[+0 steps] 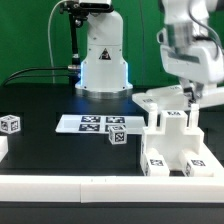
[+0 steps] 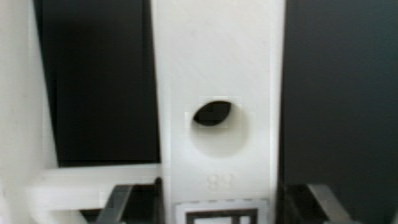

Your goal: Assemble chair

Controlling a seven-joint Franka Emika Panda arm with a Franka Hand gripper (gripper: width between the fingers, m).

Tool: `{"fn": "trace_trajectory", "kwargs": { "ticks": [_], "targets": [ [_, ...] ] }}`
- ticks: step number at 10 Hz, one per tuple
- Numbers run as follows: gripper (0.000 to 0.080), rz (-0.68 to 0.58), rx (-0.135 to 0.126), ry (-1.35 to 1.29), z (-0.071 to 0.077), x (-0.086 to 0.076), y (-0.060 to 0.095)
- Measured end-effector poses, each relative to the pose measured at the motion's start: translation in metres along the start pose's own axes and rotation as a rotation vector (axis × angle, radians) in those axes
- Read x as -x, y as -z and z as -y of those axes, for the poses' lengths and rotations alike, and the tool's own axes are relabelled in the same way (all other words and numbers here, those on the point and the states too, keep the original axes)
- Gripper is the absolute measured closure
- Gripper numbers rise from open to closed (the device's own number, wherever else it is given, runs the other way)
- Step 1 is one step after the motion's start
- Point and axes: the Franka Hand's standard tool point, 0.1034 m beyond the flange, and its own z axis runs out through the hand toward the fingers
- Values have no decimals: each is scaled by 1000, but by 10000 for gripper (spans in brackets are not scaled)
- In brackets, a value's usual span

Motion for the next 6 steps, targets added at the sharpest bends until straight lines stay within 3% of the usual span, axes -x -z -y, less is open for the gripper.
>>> {"fn": "trace_trajectory", "kwargs": {
  "ticks": [1,2,5,6],
  "targets": [
    [518,-14,-15,-50,2,-19,1],
    [518,-32,-17,-78,0,-24,-5],
    [518,-40,9,-234,-12,-38,-25],
    [518,-32,3,-275,-8,-61,-22]
  ]
}}
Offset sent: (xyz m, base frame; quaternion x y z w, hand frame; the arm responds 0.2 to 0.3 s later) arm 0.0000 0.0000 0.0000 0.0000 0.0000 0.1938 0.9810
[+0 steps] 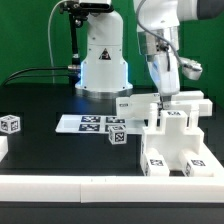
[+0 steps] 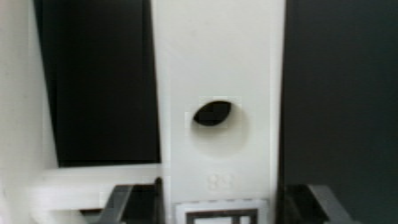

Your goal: Assemble chair

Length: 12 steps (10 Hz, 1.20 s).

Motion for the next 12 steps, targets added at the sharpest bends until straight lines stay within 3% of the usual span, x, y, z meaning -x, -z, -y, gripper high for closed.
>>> {"fn": "trace_trajectory", "kwargs": {
  "ticks": [2,3,8,10,12],
  "targets": [
    [518,14,-33,-74,24,-59,15],
    [518,8,-41,-138,29,-78,16],
    [518,5,-23,-466,18,-92,-2],
    [518,32,-74,-644,26,-117,9],
    [518,31,-92,-746,26,-140,14]
  ]
}}
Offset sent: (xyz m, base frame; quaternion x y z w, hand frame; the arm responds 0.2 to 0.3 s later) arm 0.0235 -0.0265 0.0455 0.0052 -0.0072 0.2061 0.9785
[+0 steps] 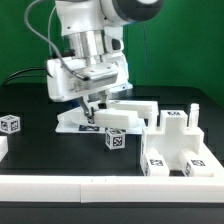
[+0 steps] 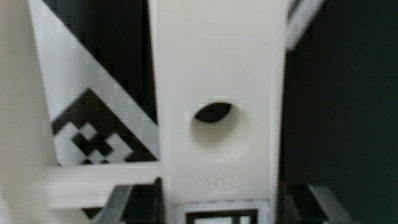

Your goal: Assemble chair

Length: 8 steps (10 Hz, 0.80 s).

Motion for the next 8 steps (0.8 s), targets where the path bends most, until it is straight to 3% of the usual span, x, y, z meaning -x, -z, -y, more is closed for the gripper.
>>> {"fn": "trace_trajectory", "kwargs": {
  "ticks": [4,6,8],
  "targets": [
    [518,-5,-15,-252,2,-11,-5],
    [518,44,-59,-487,28,-13,1],
    [518,84,-86,-657,48,-11,5]
  ]
}}
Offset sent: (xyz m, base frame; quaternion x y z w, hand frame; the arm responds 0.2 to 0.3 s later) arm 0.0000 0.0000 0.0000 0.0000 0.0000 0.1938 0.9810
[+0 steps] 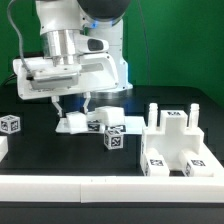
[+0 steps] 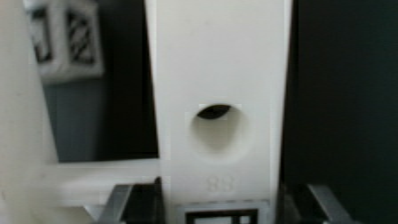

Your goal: Assemble chair

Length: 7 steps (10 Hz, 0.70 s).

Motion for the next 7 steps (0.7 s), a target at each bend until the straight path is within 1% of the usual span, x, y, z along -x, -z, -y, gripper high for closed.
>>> {"fn": "trace_trajectory", "kwargs": {
  "ticks": [1,3,5,6,7],
  "targets": [
    [518,-1,-18,-75,6,-1,-1],
    [518,-17,-20,-97,7,-8,-7],
    [518,-21,-18,-92,8,-9,-8],
    [518,-16,-17,-107,20,-3,-14],
    [518,-3,-30,-124,33,7,-18]
  ]
}}
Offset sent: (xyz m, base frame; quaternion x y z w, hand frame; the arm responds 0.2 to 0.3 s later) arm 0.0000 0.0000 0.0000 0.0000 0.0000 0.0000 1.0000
